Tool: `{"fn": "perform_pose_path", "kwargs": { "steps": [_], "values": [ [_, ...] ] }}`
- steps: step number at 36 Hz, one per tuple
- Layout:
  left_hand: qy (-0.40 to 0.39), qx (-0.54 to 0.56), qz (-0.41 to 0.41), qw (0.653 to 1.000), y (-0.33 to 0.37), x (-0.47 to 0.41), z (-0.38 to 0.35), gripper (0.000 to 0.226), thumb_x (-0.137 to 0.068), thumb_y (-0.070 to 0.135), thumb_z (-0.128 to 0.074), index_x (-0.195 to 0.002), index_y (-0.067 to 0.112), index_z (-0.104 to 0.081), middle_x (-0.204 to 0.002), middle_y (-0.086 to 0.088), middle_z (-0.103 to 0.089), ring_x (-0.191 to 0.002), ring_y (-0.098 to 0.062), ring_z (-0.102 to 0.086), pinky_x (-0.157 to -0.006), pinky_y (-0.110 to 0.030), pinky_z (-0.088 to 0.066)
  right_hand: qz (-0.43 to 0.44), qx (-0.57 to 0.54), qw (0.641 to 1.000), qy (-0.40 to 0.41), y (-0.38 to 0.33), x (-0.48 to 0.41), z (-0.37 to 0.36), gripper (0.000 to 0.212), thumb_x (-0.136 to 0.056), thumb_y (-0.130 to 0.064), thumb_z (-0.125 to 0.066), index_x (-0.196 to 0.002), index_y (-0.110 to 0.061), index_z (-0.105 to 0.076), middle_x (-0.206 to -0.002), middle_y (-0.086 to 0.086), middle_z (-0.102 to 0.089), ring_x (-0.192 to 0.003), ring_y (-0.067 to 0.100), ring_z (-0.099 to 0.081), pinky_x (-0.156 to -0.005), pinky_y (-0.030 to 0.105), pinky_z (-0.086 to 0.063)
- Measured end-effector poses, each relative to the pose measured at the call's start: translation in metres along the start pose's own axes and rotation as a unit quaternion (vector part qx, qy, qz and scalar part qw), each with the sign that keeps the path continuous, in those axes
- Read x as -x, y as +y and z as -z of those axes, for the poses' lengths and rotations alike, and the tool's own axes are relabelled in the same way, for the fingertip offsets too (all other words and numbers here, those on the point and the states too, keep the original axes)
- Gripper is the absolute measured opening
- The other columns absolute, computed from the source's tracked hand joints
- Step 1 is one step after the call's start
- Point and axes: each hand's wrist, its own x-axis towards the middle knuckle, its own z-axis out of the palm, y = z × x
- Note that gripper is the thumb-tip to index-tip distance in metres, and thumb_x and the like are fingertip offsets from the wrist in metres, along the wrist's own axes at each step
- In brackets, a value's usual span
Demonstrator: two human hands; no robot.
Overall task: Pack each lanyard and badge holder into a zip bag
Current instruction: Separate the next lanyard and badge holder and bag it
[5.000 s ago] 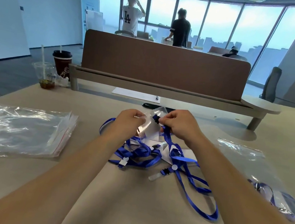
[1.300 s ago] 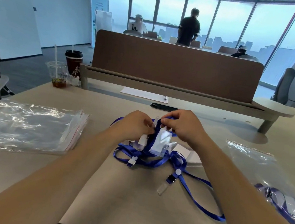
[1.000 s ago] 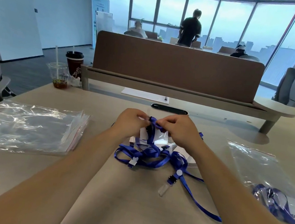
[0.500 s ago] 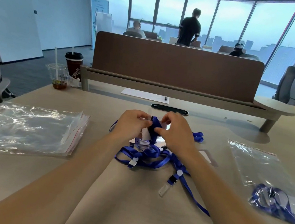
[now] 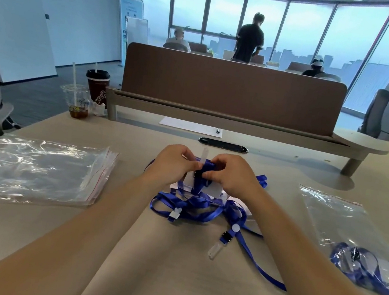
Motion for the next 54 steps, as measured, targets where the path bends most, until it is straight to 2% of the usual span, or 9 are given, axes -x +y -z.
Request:
{"fn": "perform_pose_path", "kwargs": {
  "steps": [4,9,15,24,29,40,44,48,54],
  "values": [
    [-0.007,-0.022,-0.006,1.0,-0.001,0.0,-0.001,0.017,-0.085,0.033,-0.075,-0.088,0.023,-0.061,-0.095,0.003,-0.067,-0.086,-0.016,-0.064,-0.082,-0.038,-0.058,-0.021,-0.033,0.999,-0.032,-0.001,0.002,0.003,0.012,-0.088,-0.022,-0.074,-0.097,-0.018,-0.067,-0.091,0.0,-0.066,-0.081,0.015,-0.059,-0.07,0.023,-0.045],
    [-0.005,-0.038,-0.018,0.999,-0.003,0.002,0.006,0.019,-0.084,0.038,-0.074,-0.086,0.027,-0.059,-0.091,0.008,-0.063,-0.084,-0.013,-0.063,-0.081,-0.033,-0.057,-0.03,-0.089,0.995,-0.04,-0.004,0.009,0.004,0.006,-0.089,-0.022,-0.073,-0.089,-0.021,-0.067,-0.093,0.001,-0.071,-0.085,0.016,-0.063,-0.077,0.028,-0.052],
    [0.002,-0.05,-0.035,0.998,-0.01,0.012,0.023,0.018,-0.084,0.037,-0.075,-0.088,0.024,-0.062,-0.093,0.004,-0.066,-0.085,-0.013,-0.062,-0.08,-0.033,-0.057,-0.033,-0.134,0.988,-0.066,-0.013,0.01,-0.005,0.015,-0.088,-0.023,-0.073,-0.103,-0.023,-0.073,-0.099,-0.003,-0.072,-0.095,0.016,-0.066,-0.076,0.027,-0.052],
    [0.034,-0.039,-0.009,0.999,-0.027,0.029,0.057,0.02,-0.087,0.033,-0.073,-0.085,0.016,-0.062,-0.081,-0.001,-0.063,-0.064,-0.013,-0.053,-0.052,-0.023,-0.041,0.0,-0.133,0.986,-0.098,-0.047,0.003,-0.03,0.005,-0.086,-0.028,-0.075,-0.091,-0.03,-0.074,-0.091,-0.009,-0.074,-0.091,0.011,-0.065,-0.077,0.029,-0.05],
    [0.046,-0.043,0.011,0.998,-0.038,0.034,0.077,0.025,-0.087,0.036,-0.073,-0.091,0.013,-0.064,-0.079,-0.001,-0.064,-0.065,-0.014,-0.054,-0.053,-0.025,-0.047,0.012,-0.142,0.982,-0.125,-0.067,-0.003,-0.045,0.009,-0.086,-0.028,-0.076,-0.094,-0.024,-0.075,-0.09,-0.006,-0.075,-0.086,0.011,-0.068,-0.069,0.023,-0.048],
    [0.047,-0.039,0.031,0.998,-0.058,0.043,0.115,0.031,-0.093,0.04,-0.064,-0.102,0.011,-0.071,-0.086,-0.01,-0.073,-0.08,-0.027,-0.07,-0.078,-0.038,-0.06,-0.02,-0.172,0.971,-0.167,-0.096,-0.018,-0.072,0.02,-0.087,-0.03,-0.075,-0.103,-0.018,-0.072,-0.097,0.001,-0.075,-0.092,0.021,-0.071,-0.084,0.037,-0.059],
    [0.082,-0.005,0.05,0.995,-0.072,0.043,0.129,0.022,-0.097,0.027,-0.06,-0.103,0.007,-0.069,-0.083,-0.004,-0.072,-0.076,-0.019,-0.069,-0.076,-0.032,-0.06,-0.03,-0.174,0.972,-0.155,-0.104,-0.023,-0.083,0.016,-0.089,-0.029,-0.073,-0.099,-0.017,-0.071,-0.095,0.003,-0.074,-0.089,0.02,-0.069,-0.069,0.028,-0.053],
    [0.123,-0.083,0.074,0.986,-0.092,0.039,0.144,0.017,-0.098,0.022,-0.058,-0.089,0.012,-0.069,-0.086,0.0,-0.07,-0.077,-0.016,-0.063,-0.078,-0.035,-0.055,-0.04,-0.166,0.976,-0.133,-0.107,-0.036,-0.097,0.016,-0.088,-0.031,-0.074,-0.092,-0.015,-0.073,-0.092,0.006,-0.074,-0.088,0.023,-0.069,-0.072,0.034,-0.056],
    [0.103,-0.157,0.11,0.976,-0.113,0.036,0.156,0.019,-0.095,0.026,-0.064,-0.094,0.009,-0.072,-0.091,-0.008,-0.071,-0.084,-0.022,-0.065,-0.075,-0.031,-0.05,-0.062,-0.172,0.978,-0.101,-0.111,-0.053,-0.115,0.018,-0.089,-0.029,-0.074,-0.096,-0.012,-0.071,-0.091,0.006,-0.071,-0.083,0.021,-0.066,-0.073,0.033,-0.053]
  ]
}}
